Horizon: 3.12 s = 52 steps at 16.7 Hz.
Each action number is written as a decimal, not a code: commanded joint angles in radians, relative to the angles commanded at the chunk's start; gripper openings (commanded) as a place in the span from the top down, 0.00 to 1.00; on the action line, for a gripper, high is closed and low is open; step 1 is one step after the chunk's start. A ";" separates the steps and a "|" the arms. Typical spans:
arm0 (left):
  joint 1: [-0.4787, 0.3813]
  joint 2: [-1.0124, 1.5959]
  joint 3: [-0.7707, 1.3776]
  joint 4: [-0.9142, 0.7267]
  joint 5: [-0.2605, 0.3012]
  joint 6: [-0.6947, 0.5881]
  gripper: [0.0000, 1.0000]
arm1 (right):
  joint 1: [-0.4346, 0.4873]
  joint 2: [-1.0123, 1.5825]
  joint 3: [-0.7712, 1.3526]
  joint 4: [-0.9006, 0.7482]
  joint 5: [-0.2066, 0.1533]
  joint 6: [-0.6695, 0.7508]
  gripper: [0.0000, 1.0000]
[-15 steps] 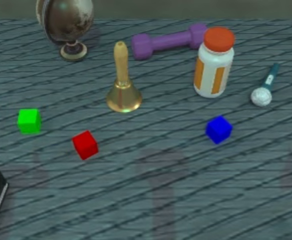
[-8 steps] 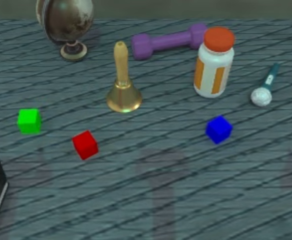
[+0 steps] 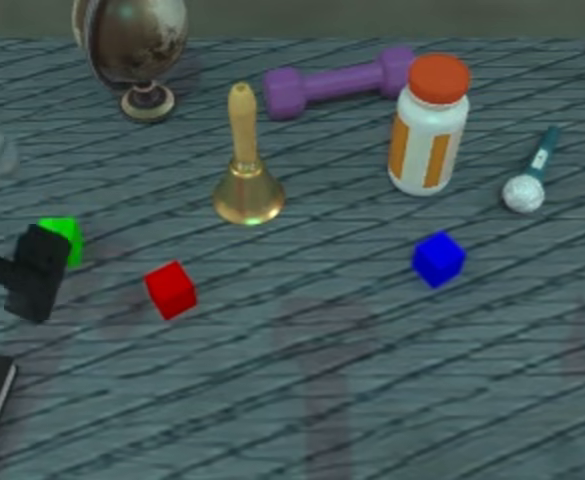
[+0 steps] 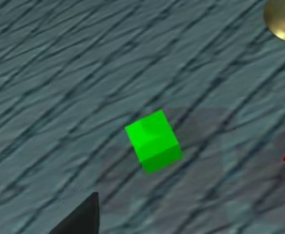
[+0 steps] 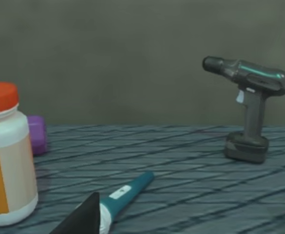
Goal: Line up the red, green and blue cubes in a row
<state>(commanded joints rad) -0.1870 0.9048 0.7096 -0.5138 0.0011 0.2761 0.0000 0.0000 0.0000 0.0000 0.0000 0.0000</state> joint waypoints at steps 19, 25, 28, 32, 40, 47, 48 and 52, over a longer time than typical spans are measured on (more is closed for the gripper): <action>-0.216 1.095 0.824 -0.591 0.000 0.321 0.00 | 0.000 0.000 0.000 0.000 0.000 0.000 0.00; -0.214 1.140 0.751 -0.472 0.001 0.323 0.00 | 0.000 0.000 0.000 0.000 0.000 0.000 0.00; -0.214 1.193 0.677 -0.336 0.001 0.323 0.00 | 0.000 0.000 0.000 0.000 0.000 0.000 0.00; -0.214 1.224 0.637 -0.275 0.001 0.324 0.00 | 0.000 0.000 0.000 0.000 0.000 0.000 0.00; -0.214 1.224 0.637 -0.275 0.001 0.324 0.45 | 0.000 0.000 0.000 0.000 0.000 0.000 0.00; -0.214 1.224 0.637 -0.275 0.001 0.324 0.98 | 0.000 0.000 0.000 0.000 0.000 0.000 0.00; -0.214 1.224 0.637 -0.275 0.001 0.324 1.00 | 0.000 0.000 0.000 0.000 0.000 0.000 0.00; -0.214 1.224 0.637 -0.275 0.001 0.324 1.00 | 0.000 0.000 0.000 0.000 0.000 0.000 0.00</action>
<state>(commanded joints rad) -0.4010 2.1292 1.3469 -0.7884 0.0024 0.6003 0.0000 0.0000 0.0000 0.0000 0.0000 0.0000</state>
